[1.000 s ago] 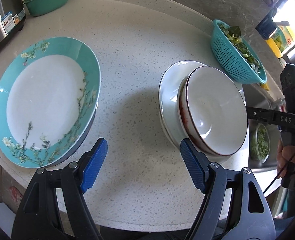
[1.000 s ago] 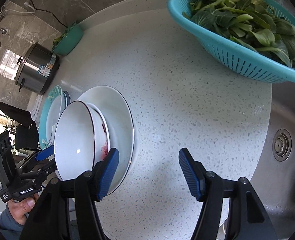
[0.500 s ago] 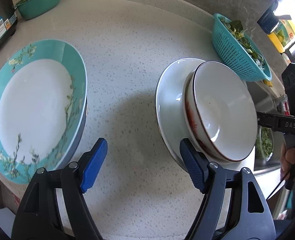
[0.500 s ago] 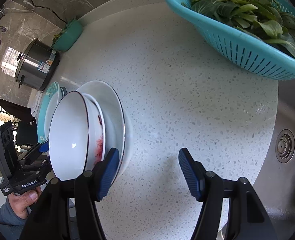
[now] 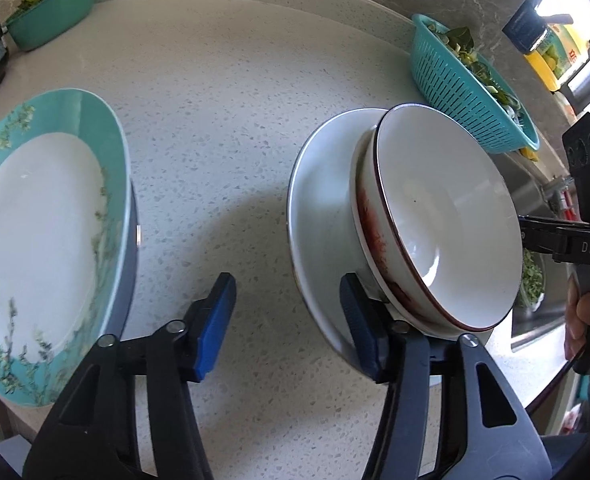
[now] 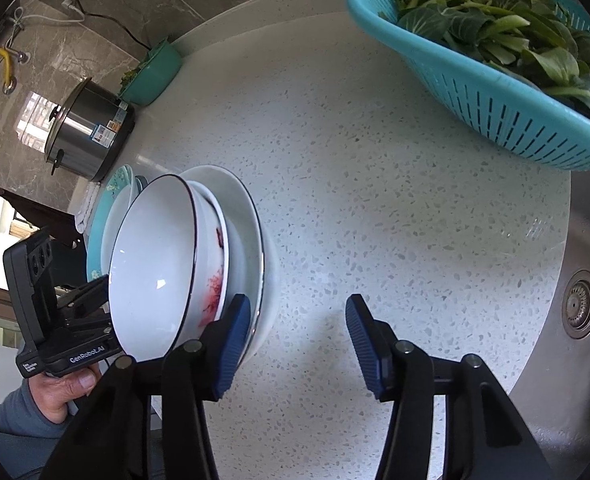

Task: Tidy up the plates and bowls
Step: 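Close both grippers on the rim of the plain white plate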

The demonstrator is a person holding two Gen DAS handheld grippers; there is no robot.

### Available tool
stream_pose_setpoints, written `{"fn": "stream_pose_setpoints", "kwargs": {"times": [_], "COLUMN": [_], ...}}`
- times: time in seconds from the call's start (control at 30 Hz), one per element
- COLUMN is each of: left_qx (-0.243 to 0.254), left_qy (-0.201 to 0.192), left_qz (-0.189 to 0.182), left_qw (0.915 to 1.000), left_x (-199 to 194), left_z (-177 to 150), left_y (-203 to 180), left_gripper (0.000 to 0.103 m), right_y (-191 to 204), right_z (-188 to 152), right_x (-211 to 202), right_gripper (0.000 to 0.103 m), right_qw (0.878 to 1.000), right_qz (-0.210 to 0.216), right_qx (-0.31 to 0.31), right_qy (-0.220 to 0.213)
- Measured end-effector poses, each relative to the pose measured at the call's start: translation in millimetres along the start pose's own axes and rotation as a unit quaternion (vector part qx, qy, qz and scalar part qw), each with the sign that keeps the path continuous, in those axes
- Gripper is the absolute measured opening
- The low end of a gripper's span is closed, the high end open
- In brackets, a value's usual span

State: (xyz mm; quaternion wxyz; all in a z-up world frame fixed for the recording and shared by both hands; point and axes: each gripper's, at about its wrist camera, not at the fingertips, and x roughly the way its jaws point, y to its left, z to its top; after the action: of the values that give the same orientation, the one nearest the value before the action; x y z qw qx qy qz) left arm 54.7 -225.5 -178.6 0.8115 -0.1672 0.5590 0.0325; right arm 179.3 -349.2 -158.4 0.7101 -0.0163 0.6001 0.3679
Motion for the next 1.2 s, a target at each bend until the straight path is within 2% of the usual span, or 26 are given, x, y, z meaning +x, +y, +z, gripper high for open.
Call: {"fn": "stream_pose_setpoints", "kwargs": {"times": [0.1,0.23,0.4,0.8,0.9,0.97,1.03,1.2], "left_qx": [0.001,-0.007,-0.007,0.004,0.007,0.005,0.005,0.003], "left_qy": [0.005,0.009,0.003,0.000,0.001,0.003,0.004,0.002], "left_qz": [-0.004,-0.014,-0.004,0.004,0.002,-0.011,-0.022,-0.019], "left_qw": [1.0000,0.9998,1.0000,1.0000,1.0000,0.9999,0.9997,0.9998], "left_x": [6.2,14.0,17.3,19.1,20.0,21.2,22.9,23.0], "left_z": [3.1,4.8,6.1,9.1,10.3,10.8,11.4,13.6], "left_y": [-4.3,-5.8,-10.3,-12.2,-13.5,-14.7,-17.6,-17.1], "left_gripper": [0.045,0.044,0.042,0.042,0.038,0.026,0.020,0.019], "right_y": [-5.2,-1.9,4.0,21.3,25.1,26.6,27.4,25.6], "right_z": [-2.7,-2.9,-4.0,-0.4,-0.6,-0.1,-0.4,-0.4], "right_x": [2.0,8.9,20.6,29.5,33.0,35.0,37.4,36.0], "right_gripper": [0.048,0.048,0.048,0.046,0.038,0.031,0.027,0.022], "right_qw": [0.999,0.999,1.000,0.998,0.998,0.998,0.999,0.999], "right_qz": [0.021,0.018,0.010,-0.045,-0.041,-0.037,-0.029,-0.032], "right_qx": [0.028,0.021,0.010,-0.042,-0.045,-0.044,-0.040,-0.034], "right_qy": [0.003,0.015,0.020,0.006,0.008,0.009,0.010,0.002]}}
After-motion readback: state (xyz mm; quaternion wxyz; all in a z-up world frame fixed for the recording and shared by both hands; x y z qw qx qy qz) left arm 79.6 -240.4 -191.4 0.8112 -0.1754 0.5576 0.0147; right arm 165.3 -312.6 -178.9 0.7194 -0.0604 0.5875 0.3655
